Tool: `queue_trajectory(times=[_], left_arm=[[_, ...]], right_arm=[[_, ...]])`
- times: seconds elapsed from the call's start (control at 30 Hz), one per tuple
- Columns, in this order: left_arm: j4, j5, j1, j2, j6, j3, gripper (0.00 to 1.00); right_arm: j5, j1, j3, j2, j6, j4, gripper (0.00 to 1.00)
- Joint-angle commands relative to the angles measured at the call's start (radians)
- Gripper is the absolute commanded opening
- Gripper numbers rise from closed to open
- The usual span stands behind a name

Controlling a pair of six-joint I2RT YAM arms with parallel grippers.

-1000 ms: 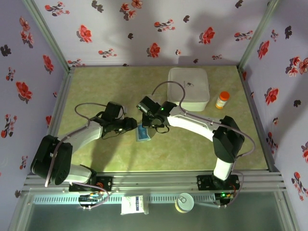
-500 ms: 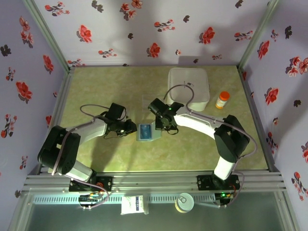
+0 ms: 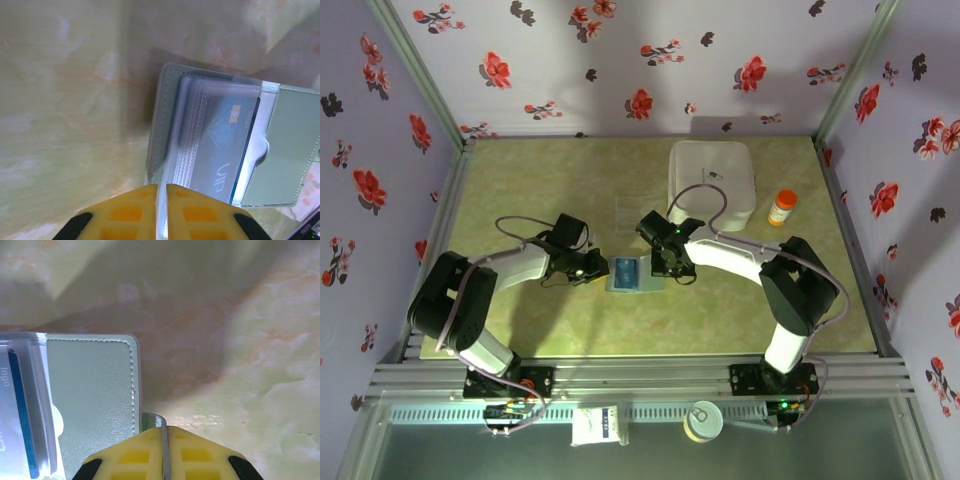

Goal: Take the credit cards out of the card holder

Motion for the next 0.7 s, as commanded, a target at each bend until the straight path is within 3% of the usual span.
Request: queue_trajectory(times=[0.0, 0.3, 0.67], left_arm=[[-0.015, 0.005, -0.006, 0.008, 0.001, 0.019, 0.11], [-0.093, -0.046, -0.006, -0.038, 0.021, -0.006, 0.09], [-0.145, -0.095, -0.006, -0.110, 0.021, -0.013, 0.09]], right_arm=[[-0.021, -0.001, -0.006, 0.035, -0.027, 0.042, 0.00], [-0.081, 0.004, 0.003, 0.068, -0.067, 0.093, 0.00], [-0.067, 0.012, 0.007, 0.068, -0.116, 0.074, 0.00]])
